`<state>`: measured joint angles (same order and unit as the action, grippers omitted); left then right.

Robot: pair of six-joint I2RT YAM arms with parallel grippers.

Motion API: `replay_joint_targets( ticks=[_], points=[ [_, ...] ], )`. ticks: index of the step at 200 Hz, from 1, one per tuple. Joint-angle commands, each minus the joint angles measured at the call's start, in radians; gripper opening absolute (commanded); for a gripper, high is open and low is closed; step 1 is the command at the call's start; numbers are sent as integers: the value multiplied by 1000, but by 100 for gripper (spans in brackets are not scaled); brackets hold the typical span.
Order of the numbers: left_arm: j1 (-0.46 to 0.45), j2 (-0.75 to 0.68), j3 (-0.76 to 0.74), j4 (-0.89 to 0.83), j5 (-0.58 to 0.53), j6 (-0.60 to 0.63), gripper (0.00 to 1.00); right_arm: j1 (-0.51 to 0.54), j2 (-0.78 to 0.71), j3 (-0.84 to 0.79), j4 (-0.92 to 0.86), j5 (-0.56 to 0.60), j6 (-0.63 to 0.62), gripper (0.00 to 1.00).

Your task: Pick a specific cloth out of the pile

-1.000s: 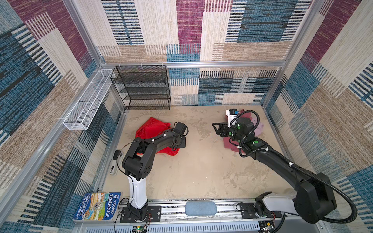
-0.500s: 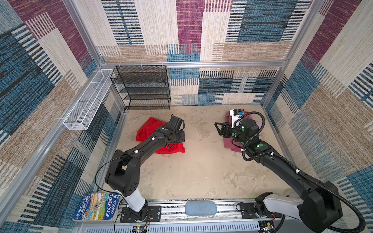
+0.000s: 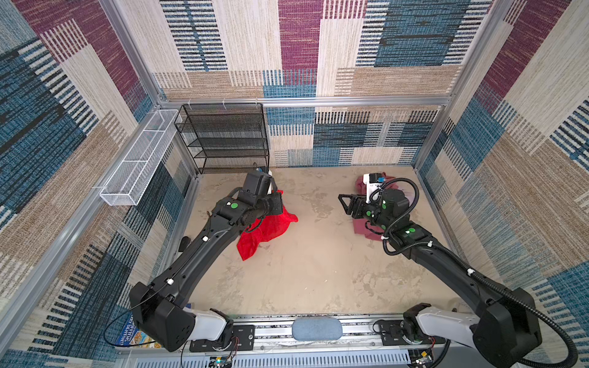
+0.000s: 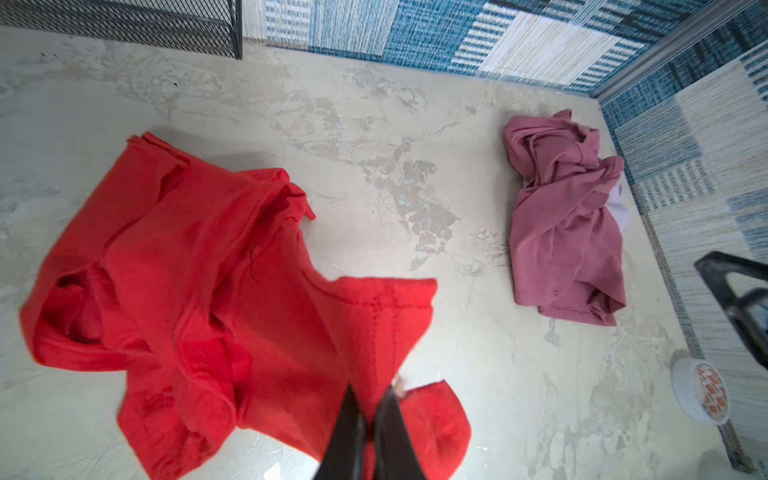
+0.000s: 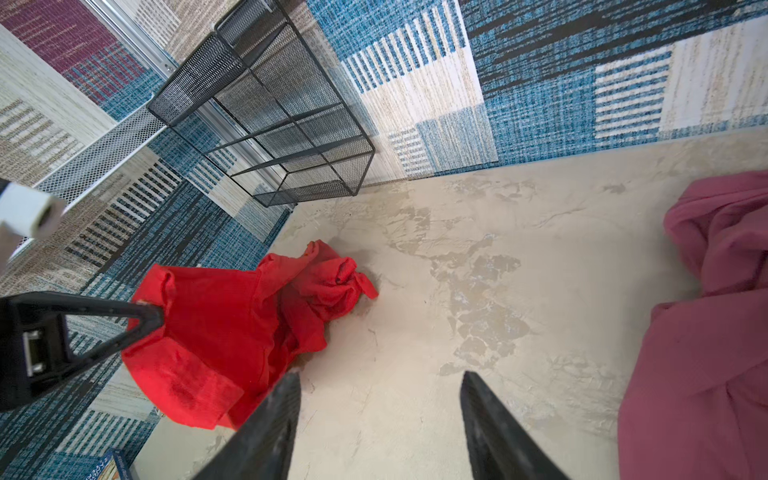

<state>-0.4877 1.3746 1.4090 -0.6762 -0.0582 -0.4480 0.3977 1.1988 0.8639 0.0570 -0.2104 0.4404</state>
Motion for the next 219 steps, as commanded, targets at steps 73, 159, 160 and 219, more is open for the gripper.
replay_joint_targets(
  ticks=[73, 159, 160, 219],
  points=[
    [271, 33, -16, 73, 137, 14, 0, 0, 6, 17, 25, -16, 4, 64],
    [459, 231, -48, 217, 165, 8, 0, 1, 47, 51, 9, 10, -19, 64],
    [460, 235, -48, 217, 164, 8, 0, 1, 47, 52, 9, 10, -20, 64],
    [489, 399, -29, 287, 131, 32, 0, 0, 79, 67, -2, 34, -26, 64]
  ],
)
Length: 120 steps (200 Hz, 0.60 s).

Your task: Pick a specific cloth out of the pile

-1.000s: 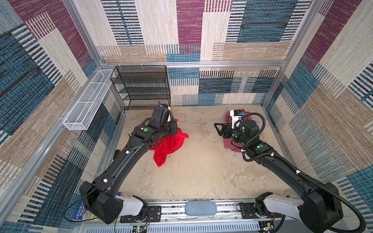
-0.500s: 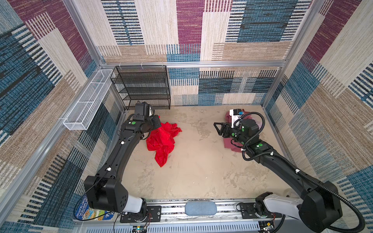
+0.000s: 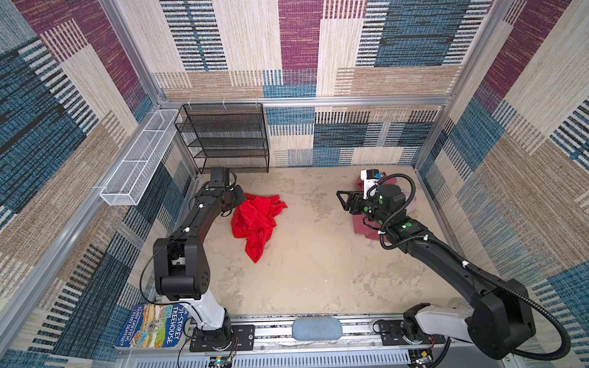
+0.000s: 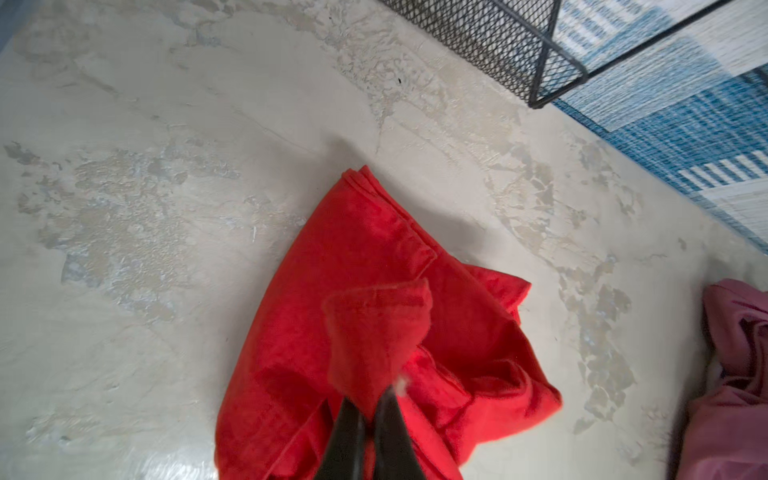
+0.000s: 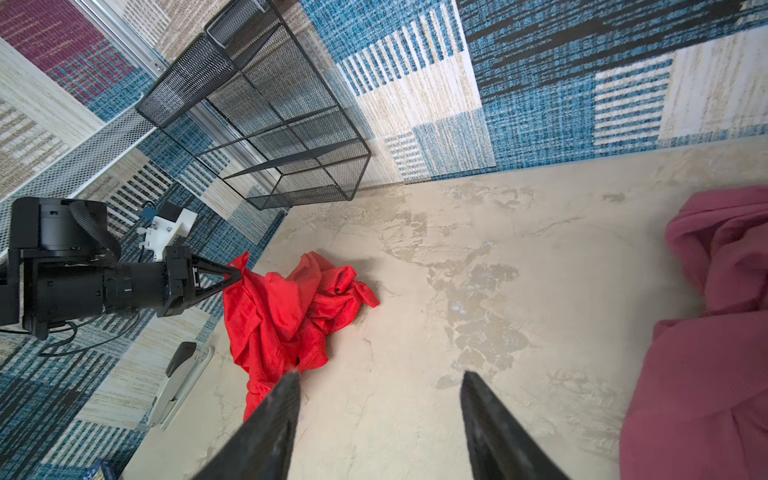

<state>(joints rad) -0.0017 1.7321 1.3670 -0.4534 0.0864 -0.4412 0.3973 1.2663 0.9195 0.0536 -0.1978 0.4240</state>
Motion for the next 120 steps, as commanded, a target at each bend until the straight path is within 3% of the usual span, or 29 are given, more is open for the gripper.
replay_joint_targets(
  ticks=[1, 52, 90, 120],
  points=[
    [3, 45, 14, 63, -15, 25, 0, 1, 12, 12, 2, 21, -10, 64],
    [6, 177, 45, 72, -22, 30, 0, 1, 33, 25, -8, 32, -10, 64],
    [6, 182, 21, 99, -34, 21, 0, 1, 38, 30, -11, 32, -6, 64],
    [6, 128, 3, 95, -56, 24, 29, 0, 38, 33, -9, 30, -5, 64]
  ],
)
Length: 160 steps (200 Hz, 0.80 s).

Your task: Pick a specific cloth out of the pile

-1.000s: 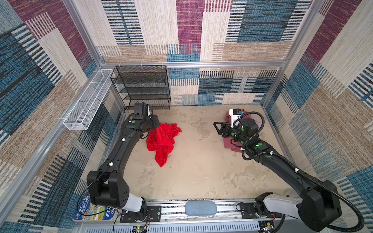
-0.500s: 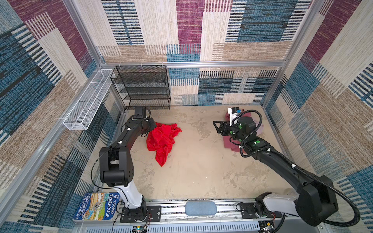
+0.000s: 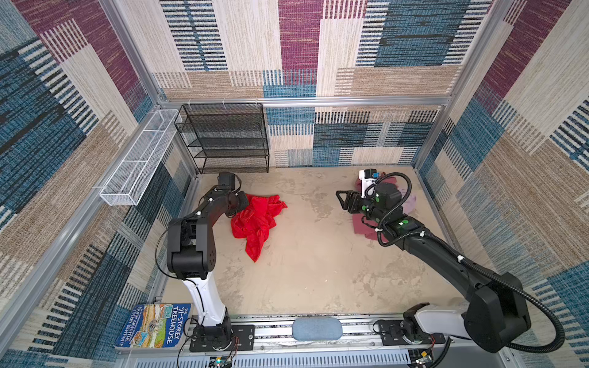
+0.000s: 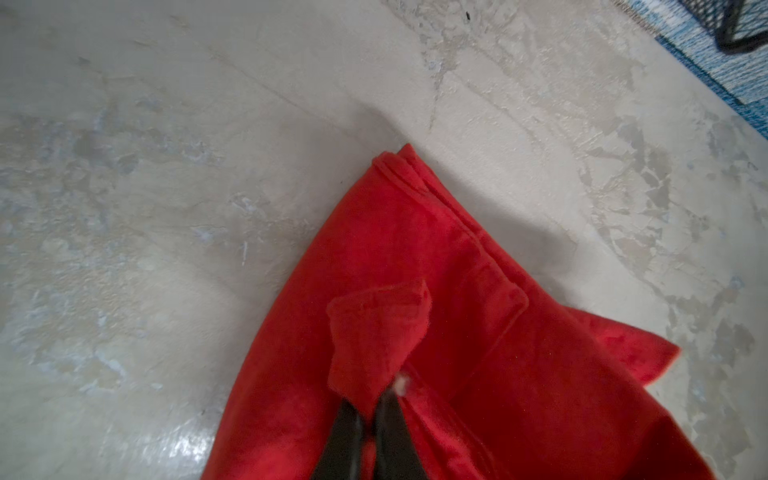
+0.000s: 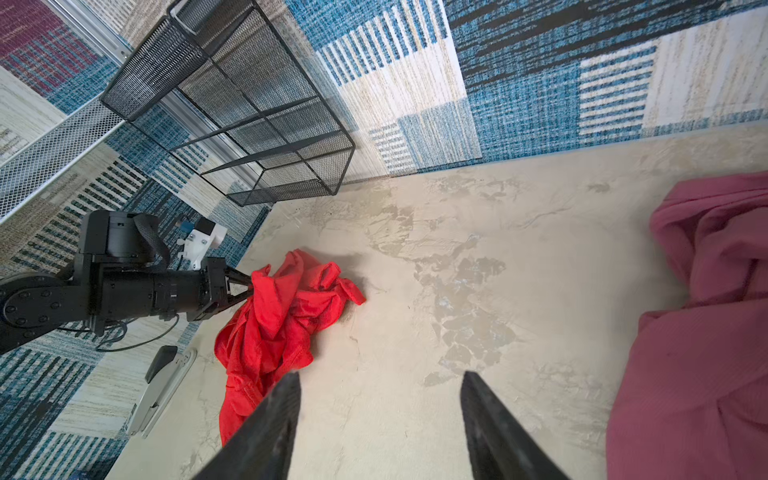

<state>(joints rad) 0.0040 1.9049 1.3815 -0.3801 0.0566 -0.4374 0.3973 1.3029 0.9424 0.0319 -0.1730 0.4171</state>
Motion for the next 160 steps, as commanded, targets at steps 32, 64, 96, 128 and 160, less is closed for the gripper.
replay_joint_targets(
  ticks=[32, 64, 96, 128, 160],
  points=[
    [1, -135, -36, -2, -40, 26, 43, 1, -2, 7, 17, -4, 10, 64],
    [1, -248, -94, -30, -34, 23, 44, 0, -7, -3, 28, -17, 20, 64],
    [-1, -388, -207, -55, 7, -5, 45, 0, -16, -12, 34, -28, 24, 64],
    [-34, -546, -357, -76, 41, -44, 45, 1, -21, -15, 39, -35, 23, 64],
    [-103, -685, -466, -161, 6, -63, 45, 1, -32, -17, 44, -58, 33, 64]
  ],
)
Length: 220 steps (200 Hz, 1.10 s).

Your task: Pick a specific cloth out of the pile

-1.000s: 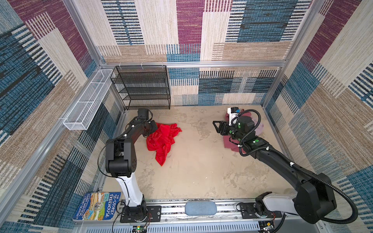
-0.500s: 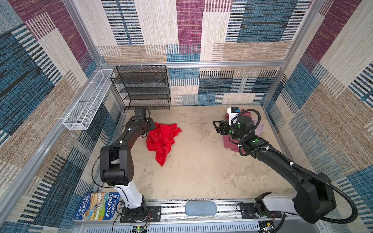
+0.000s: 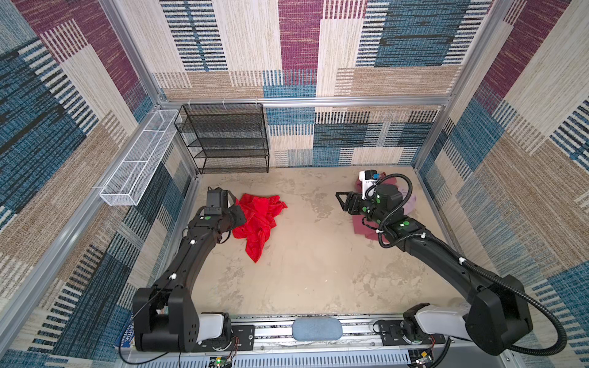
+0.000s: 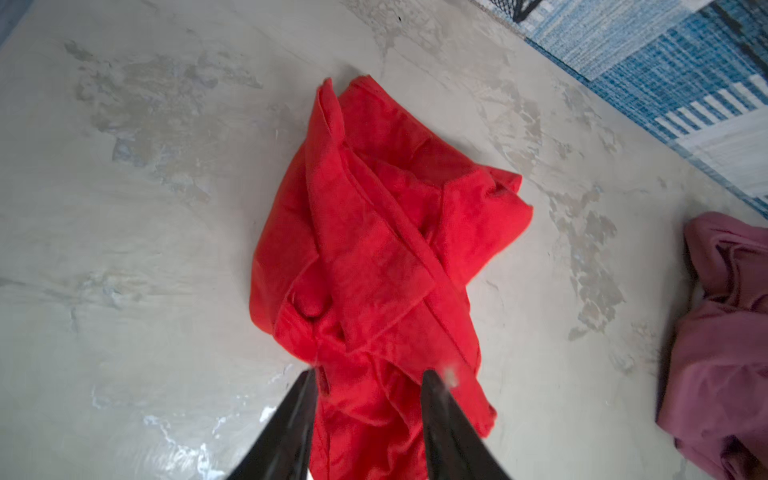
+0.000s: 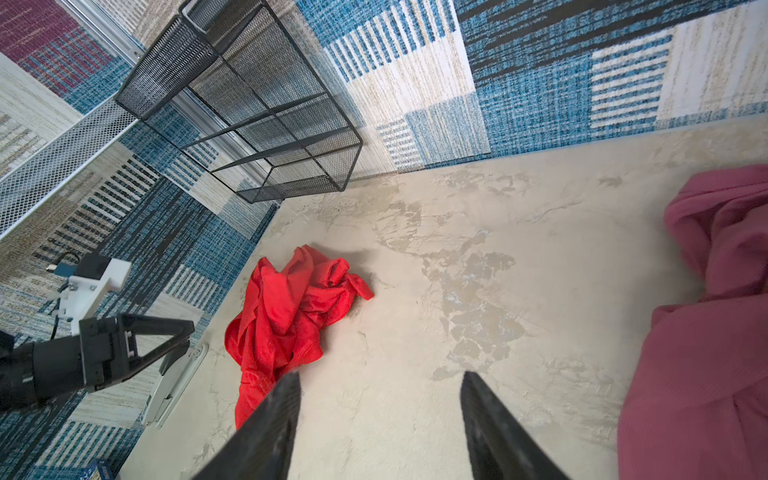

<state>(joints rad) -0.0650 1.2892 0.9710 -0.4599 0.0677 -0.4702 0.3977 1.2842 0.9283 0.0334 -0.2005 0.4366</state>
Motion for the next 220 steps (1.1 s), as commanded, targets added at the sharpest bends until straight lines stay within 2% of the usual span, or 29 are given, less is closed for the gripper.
replay_joint_targets(
  ticks=[1, 30, 59, 85, 175, 190, 201, 209, 220],
  points=[
    [-37, -73, -58, -84, -7, -31, 45, 1, -13, -3, 43, -31, 14, 64],
    [-98, -142, -144, -138, -31, -67, 45, 0, -26, -27, 61, -57, 36, 64],
    [-141, -131, -210, -137, -26, -103, 45, 0, -21, -35, 72, -92, 56, 64],
    [-163, -67, -234, -109, -40, -100, 46, 0, -22, -33, 72, -99, 60, 64],
    [-176, 181, -239, 39, 13, -85, 46, 1, -20, -27, 63, -80, 58, 64],
    [-176, 211, -239, 50, 11, -82, 44, 0, -17, -24, 62, -76, 59, 64],
    [-176, 229, -241, 56, 6, -82, 39, 1, -14, -22, 63, -74, 57, 64],
    [-176, 240, -244, 64, 3, -82, 32, 1, -14, -22, 63, -70, 57, 64],
    [-176, 253, -246, 71, 0, -82, 17, 0, -14, -22, 63, -68, 59, 64]
  ],
)
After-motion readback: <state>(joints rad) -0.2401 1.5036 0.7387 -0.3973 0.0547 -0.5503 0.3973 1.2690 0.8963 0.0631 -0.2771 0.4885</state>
